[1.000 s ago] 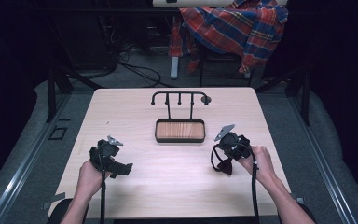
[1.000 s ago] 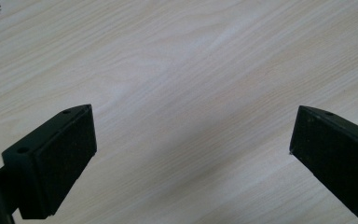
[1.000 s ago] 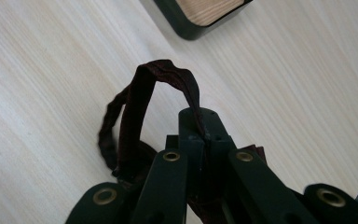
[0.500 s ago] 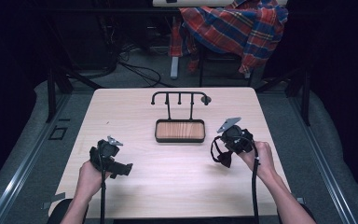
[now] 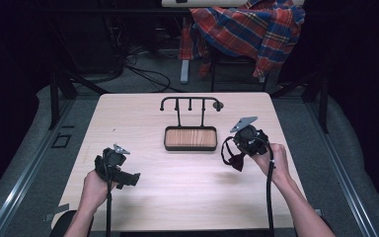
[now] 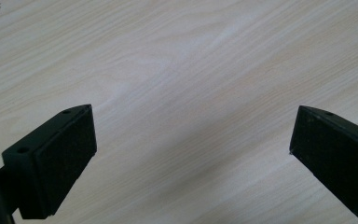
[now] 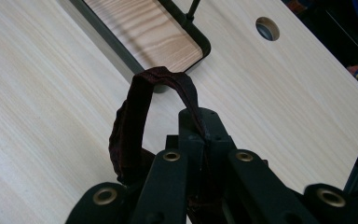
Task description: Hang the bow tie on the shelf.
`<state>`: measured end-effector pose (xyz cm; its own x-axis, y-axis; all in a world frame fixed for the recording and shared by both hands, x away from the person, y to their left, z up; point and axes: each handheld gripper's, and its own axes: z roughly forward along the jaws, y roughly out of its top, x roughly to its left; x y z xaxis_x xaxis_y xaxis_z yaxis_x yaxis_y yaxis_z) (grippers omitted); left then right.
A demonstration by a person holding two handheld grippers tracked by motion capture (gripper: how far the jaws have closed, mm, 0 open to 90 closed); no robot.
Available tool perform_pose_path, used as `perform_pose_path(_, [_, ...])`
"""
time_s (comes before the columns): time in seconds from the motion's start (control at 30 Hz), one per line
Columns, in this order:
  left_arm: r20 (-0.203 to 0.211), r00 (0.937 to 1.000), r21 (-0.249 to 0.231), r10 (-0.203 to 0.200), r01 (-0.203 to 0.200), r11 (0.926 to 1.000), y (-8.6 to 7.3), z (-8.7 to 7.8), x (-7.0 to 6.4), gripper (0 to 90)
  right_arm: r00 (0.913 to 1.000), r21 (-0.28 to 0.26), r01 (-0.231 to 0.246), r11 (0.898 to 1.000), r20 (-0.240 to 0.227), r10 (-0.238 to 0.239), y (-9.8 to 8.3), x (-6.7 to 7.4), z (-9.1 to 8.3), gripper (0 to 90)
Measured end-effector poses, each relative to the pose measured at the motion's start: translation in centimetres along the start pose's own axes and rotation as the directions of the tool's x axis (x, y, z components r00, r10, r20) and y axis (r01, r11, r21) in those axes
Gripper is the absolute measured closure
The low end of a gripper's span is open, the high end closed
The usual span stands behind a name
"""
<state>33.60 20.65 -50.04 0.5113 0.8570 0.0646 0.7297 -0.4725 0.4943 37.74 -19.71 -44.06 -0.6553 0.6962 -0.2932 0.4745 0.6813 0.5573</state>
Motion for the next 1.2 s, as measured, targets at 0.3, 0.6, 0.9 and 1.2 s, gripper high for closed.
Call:
perform_pose_path(0.3, [0.001,1.0000,-0.001,-0.002,0.002,1.0000,0.0,0.0,0.0,0.5,1.0000,-0.014,-0.006,1.000,-0.002,0.006,1.1,-0.5,0.3,89.4])
perform_pose_path(0.6, [0.006,1.0000,0.005,0.000,0.000,1.0000,0.0,0.0,0.0,0.6,0.9997,-0.045,-0.024,0.999,-0.010,0.024,3.0,-1.2,0.6,89.4])
perform_pose_path(0.9, [0.000,1.0000,0.002,-0.003,0.003,1.0000,0.0,0.0,0.0,0.6,0.9994,-0.083,-0.034,0.996,0.007,0.035,5.4,-2.4,0.1,89.4])
perform_pose_path(1.2, [0.000,1.0000,0.004,-0.001,0.001,1.0000,0.0,0.0,0.0,0.6,0.9983,-0.110,-0.051,0.993,0.024,0.054,6.9,-3.6,-0.3,89.4])
